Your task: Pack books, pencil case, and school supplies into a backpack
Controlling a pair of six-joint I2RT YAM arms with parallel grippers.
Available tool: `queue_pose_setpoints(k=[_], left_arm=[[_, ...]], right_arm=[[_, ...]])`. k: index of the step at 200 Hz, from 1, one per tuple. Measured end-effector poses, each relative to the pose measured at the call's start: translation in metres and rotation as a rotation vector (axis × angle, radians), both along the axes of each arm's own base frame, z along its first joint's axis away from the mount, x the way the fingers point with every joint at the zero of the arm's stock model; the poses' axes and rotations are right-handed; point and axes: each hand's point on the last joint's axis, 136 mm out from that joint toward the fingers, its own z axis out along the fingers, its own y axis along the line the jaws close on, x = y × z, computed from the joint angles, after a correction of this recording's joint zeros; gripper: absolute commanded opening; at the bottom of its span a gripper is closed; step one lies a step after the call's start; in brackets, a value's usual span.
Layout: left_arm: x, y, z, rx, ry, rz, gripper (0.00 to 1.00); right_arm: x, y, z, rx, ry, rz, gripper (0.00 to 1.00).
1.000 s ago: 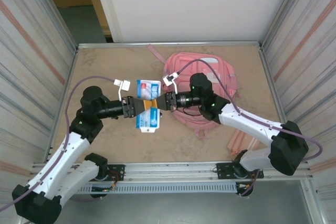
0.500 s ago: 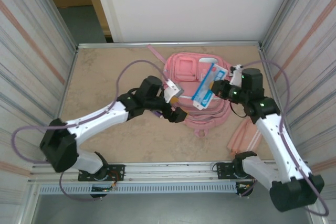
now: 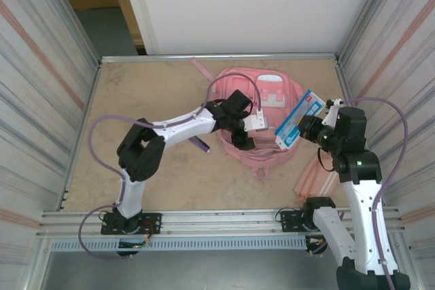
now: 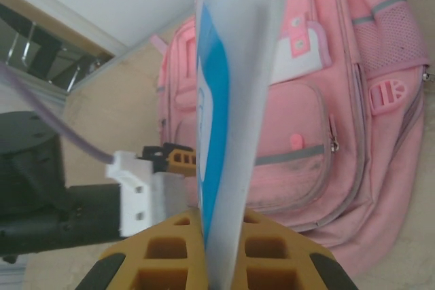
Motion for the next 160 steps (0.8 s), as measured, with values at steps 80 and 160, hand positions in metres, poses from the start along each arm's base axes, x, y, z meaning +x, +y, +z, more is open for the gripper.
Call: queue_pose_setpoints(k=[80,160], left_arm=[[0.020,-0.008,-0.017,0.124,-0.192,0.004,0.06],[0.039,-0.010,0.068,-0.094,-0.134,0.176,0.00]], right_arm=[[0.010,-0.003,-0.015,-0.024,0.055,0.009,0.01],[-0.004,-0.004,-0.027,0.088,0.167,-0.045,0.00]])
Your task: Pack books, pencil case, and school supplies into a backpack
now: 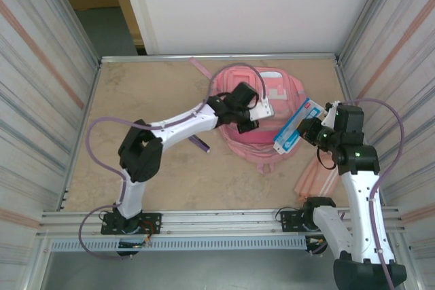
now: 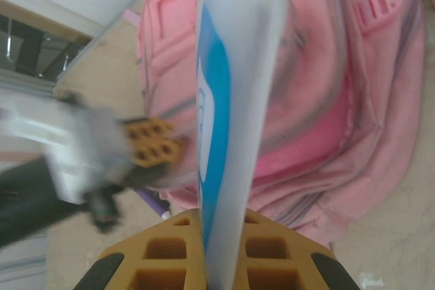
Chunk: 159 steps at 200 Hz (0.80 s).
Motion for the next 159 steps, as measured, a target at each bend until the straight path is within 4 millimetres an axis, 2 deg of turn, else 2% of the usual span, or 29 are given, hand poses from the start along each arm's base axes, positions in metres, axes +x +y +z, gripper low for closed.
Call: queue_pose_setpoints(k=[25,43,70,93,132,159], left_arm=[[0.021,0.010,0.066,-0.149,-0.018,0.102,0.00],[0.028,0.019,0.089,-0.200,-0.015,0.153,0.00],[0.023,0.021,0.095,-0.190,0.008,0.166,0.00],[0.021,0.022,0.097,-0.180,0.016,0.175,0.00],[0.022,0.019,0.106,-0.207,0.065,0.220,0.00],[0.028,0.019,0.111,-0.235,0.110,0.274,0.00]], right_arm=[[-0.005,-0.005,-0.013,0.044,0.050,-0.048,0.00],[-0.011,0.001,-0.038,0.115,0.122,-0.049,0.00],[-0.012,0.020,-0.067,0.256,0.200,0.002,0.00],[-0.002,0.037,-0.077,0.375,0.231,0.045,0.00],[0.030,0.067,-0.085,0.457,0.272,0.123,0.00],[0.064,0.066,-0.101,0.478,0.310,0.065,0.00]])
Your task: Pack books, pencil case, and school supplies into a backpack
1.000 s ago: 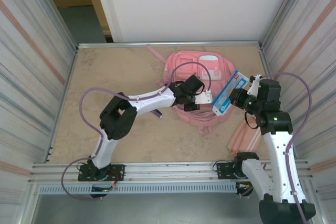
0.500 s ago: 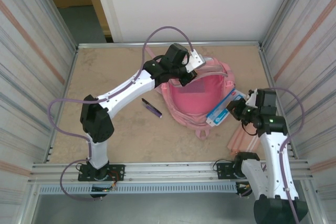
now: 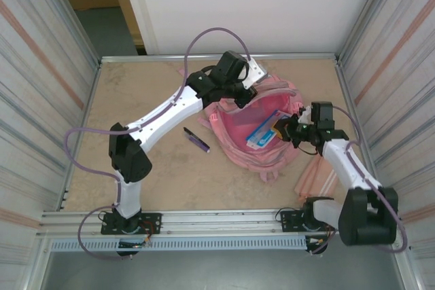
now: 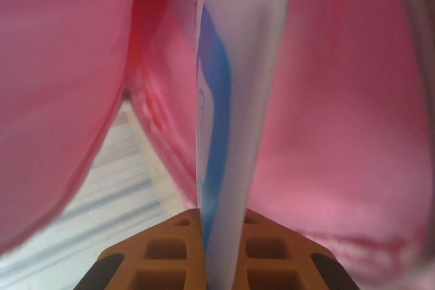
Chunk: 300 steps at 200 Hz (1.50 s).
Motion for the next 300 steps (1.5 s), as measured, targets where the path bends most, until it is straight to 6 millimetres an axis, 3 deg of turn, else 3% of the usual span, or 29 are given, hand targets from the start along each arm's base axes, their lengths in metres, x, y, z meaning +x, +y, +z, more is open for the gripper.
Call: queue_pose_setpoints(k=[37,80,100,126,172,196,260,281,300], left_arm=[[0.002,-0.002,-0.001,-0.083,0.111,0.032,0.00],[-0.001,-0.010,0.006,-0.172,0.185,0.044,0.00],[0.000,-0.013,0.011,-0.201,0.188,0.045,0.00],[0.000,-0.014,0.010,-0.198,0.180,0.039,0.00],[0.000,-0.013,0.006,-0.188,0.156,0.024,0.00],[0.000,-0.012,0.006,-0.179,0.141,0.013,0.00],[-0.001,-0.007,0.016,-0.183,0.104,-0.002,0.00],[0.000,-0.006,0.017,-0.181,0.095,-0.006,0.00],[0.001,-0.004,0.015,-0.182,0.091,-0.003,0.00]], right_arm=[[0.044,0.008,-0.015,-0.029,-0.018,-0.119,0.00],[0.094,0.037,-0.002,-0.096,-0.114,-0.229,0.00],[0.114,0.042,-0.006,-0.101,-0.130,-0.300,0.00],[0.137,0.052,-0.023,-0.094,-0.127,-0.362,0.00],[0.175,0.079,-0.074,-0.021,-0.105,-0.389,0.02],[0.196,0.094,-0.072,0.043,-0.147,-0.375,0.10],[0.218,0.117,-0.063,0.110,-0.143,-0.306,0.08],[0.218,0.121,-0.062,0.118,-0.135,-0.290,0.24],[0.223,0.125,-0.062,0.126,-0.124,-0.270,0.27]])
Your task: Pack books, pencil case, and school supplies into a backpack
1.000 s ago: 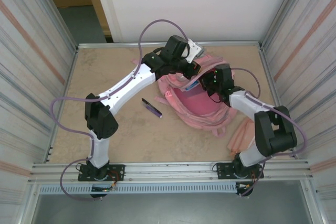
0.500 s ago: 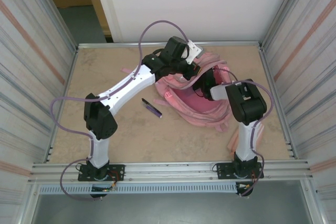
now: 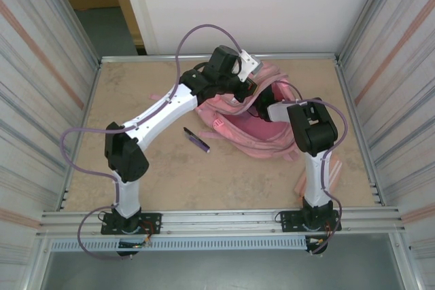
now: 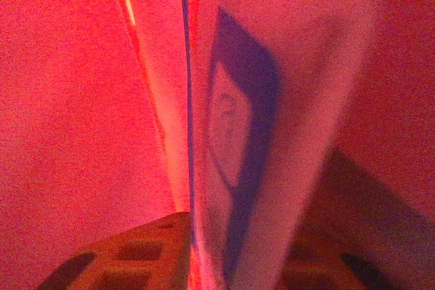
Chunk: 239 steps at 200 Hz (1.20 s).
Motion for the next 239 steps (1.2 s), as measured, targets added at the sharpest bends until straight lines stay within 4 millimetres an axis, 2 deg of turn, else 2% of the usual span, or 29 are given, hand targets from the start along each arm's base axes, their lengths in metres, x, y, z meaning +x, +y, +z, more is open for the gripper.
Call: queue_pose_setpoints(k=[35,59,92,149,176,214,239], left_arm=[[0.004,0.008,-0.003,-0.009,-0.006,0.011,0.00],[0.013,0.016,-0.004,-0.023,0.014,0.047,0.00],[0.019,0.028,-0.007,-0.053,0.069,0.092,0.00],[0.018,0.029,-0.018,-0.050,0.098,0.097,0.00],[0.019,0.032,-0.025,-0.034,0.100,0.106,0.00],[0.024,0.035,-0.028,-0.002,0.059,0.109,0.00],[0.027,0.036,-0.031,0.033,0.009,0.086,0.00]], right_arm=[[0.001,0.000,0.000,0.019,0.012,0.046,0.38],[-0.007,-0.006,0.005,0.021,0.038,0.084,0.48],[-0.032,-0.025,0.010,0.018,0.093,0.098,0.52],[-0.076,-0.043,0.013,-0.056,0.162,0.147,0.52],[-0.094,-0.060,0.028,-0.123,0.139,0.162,0.52],[-0.112,-0.069,0.067,-0.232,0.030,0.211,0.52],[-0.140,-0.082,0.079,-0.319,-0.006,0.226,0.52]])
